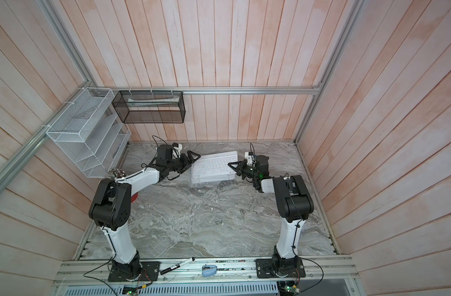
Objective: Stack the numeric keypads
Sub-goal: Place the numeric keypad at the numeric keypad.
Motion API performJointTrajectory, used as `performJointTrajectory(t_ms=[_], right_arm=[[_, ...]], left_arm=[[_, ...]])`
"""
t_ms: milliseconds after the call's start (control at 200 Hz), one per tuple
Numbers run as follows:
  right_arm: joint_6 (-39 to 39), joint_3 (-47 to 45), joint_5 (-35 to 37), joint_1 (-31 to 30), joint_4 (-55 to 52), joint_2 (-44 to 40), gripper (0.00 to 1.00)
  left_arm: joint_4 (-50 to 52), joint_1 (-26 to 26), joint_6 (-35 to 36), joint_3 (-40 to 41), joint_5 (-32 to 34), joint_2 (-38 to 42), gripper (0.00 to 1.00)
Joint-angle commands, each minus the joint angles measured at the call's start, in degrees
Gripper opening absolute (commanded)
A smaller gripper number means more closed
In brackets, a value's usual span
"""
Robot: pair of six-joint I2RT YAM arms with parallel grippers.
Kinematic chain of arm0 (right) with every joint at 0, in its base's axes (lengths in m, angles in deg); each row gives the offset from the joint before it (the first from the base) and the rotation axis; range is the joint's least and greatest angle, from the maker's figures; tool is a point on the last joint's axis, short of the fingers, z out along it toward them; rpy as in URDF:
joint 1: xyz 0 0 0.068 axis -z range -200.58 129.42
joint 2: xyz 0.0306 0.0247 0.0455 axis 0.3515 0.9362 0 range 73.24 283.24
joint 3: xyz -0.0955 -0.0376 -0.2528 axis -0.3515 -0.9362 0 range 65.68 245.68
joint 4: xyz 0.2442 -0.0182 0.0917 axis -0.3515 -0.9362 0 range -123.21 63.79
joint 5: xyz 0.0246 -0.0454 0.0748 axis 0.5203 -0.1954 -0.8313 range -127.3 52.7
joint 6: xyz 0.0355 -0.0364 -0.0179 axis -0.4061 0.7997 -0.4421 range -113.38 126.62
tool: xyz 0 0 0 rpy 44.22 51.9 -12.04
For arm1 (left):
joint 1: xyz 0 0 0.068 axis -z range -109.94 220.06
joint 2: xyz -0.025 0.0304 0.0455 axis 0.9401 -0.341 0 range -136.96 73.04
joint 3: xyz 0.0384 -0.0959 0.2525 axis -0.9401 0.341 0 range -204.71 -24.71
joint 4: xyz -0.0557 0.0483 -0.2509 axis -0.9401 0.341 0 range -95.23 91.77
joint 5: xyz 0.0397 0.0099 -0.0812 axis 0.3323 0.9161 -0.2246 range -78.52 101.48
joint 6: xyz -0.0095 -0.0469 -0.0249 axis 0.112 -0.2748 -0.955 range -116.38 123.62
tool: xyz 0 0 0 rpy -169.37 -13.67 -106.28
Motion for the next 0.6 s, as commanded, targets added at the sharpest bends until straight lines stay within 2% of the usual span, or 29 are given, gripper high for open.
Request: performJointTrajectory(t_ms=[0, 300, 595], right_arm=[[-2.91, 5.09, -3.33, -0.12, 6.47, 2.17, 0.0], [-2.5, 11.92, -4.86, -0.09, 4.36, 9.59, 0.0], [1.45, 13.19, -5.15, -0.03, -0.16, 11.04, 0.0]], left_arm=[[-0.9, -2.19, 0.28, -2.16, -0.46, -1.75, 1.0], [3.34, -2.05, 3.44, -6.74, 1.91, -5.3, 1.0], [6.62, -0.46, 5.05, -9.92, 3.7, -9.46, 1.0]])
